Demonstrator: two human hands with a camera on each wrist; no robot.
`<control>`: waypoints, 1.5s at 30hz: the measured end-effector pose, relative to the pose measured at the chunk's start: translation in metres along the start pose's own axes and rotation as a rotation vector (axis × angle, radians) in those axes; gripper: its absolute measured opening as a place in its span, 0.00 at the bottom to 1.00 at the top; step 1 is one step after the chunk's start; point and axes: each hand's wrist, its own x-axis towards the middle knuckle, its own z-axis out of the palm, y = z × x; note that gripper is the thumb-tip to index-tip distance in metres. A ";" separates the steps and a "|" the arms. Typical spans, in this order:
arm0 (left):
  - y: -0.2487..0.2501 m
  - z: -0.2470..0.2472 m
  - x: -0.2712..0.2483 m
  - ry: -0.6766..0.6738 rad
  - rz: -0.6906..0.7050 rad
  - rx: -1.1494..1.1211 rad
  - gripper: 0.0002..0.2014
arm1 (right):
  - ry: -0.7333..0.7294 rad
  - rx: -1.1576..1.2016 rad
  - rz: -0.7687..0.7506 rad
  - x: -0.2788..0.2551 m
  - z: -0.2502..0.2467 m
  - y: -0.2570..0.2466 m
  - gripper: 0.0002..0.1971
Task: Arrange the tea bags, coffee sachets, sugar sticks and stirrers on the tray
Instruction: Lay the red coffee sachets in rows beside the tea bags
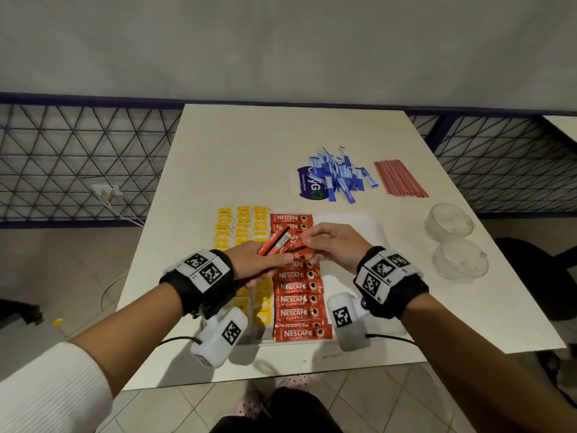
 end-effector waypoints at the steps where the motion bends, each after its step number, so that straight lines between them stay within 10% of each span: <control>1: -0.002 -0.001 -0.003 0.012 -0.006 -0.041 0.15 | 0.006 -0.047 0.004 0.000 0.001 0.001 0.05; 30: -0.035 -0.001 -0.006 0.268 -0.114 -0.445 0.12 | 0.194 -0.246 -0.142 -0.019 0.002 0.034 0.15; 45: -0.028 0.049 0.005 0.379 -0.189 0.323 0.21 | -0.014 -0.232 0.182 -0.013 -0.035 0.083 0.05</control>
